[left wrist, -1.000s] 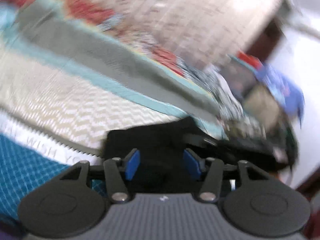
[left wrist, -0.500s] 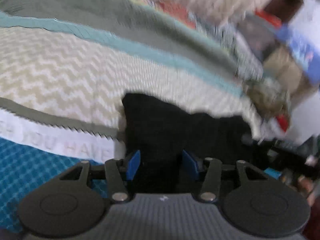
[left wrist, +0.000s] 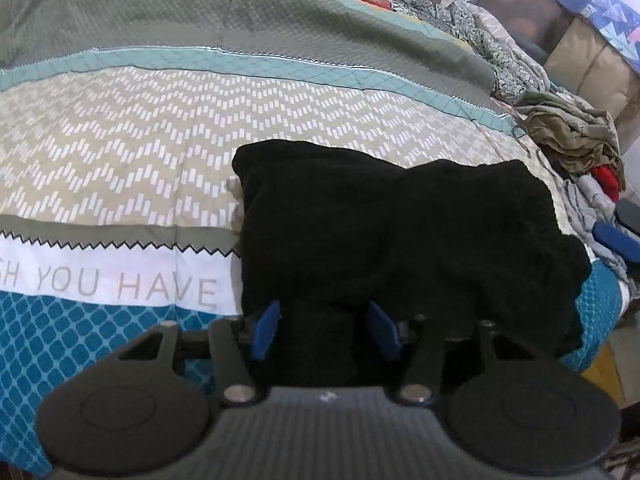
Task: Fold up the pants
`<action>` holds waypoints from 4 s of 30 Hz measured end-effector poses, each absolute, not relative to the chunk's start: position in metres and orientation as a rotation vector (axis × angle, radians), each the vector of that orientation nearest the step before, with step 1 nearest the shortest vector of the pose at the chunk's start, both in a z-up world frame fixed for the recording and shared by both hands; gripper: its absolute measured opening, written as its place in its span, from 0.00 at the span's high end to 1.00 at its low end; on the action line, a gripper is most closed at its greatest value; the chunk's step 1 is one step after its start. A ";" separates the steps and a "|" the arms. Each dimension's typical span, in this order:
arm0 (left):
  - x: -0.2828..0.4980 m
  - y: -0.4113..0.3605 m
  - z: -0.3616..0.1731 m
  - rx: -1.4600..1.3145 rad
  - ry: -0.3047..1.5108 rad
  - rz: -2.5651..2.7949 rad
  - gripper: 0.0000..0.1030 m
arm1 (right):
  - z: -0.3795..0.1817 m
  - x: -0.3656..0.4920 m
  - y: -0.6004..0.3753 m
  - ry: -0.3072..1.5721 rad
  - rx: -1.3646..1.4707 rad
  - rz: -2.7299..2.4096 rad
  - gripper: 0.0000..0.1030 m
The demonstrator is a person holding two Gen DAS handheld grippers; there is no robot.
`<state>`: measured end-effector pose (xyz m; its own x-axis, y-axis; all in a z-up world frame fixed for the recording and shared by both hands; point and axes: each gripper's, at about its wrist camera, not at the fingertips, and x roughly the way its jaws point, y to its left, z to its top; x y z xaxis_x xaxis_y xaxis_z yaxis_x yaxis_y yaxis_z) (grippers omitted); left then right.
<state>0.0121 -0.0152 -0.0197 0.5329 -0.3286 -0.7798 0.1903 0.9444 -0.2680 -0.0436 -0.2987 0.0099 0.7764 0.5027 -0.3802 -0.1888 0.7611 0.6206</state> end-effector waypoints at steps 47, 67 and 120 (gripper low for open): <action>-0.050 -0.010 0.010 -0.042 0.957 -0.170 0.22 | -0.016 -0.088 -0.247 0.693 0.419 0.151 0.48; -0.058 -0.005 0.009 0.031 0.961 -0.098 0.00 | -0.023 -0.093 -0.234 0.742 0.434 0.099 0.32; -0.060 -0.004 0.018 0.141 0.956 0.058 0.00 | -0.027 -0.099 -0.240 0.748 0.495 0.056 0.20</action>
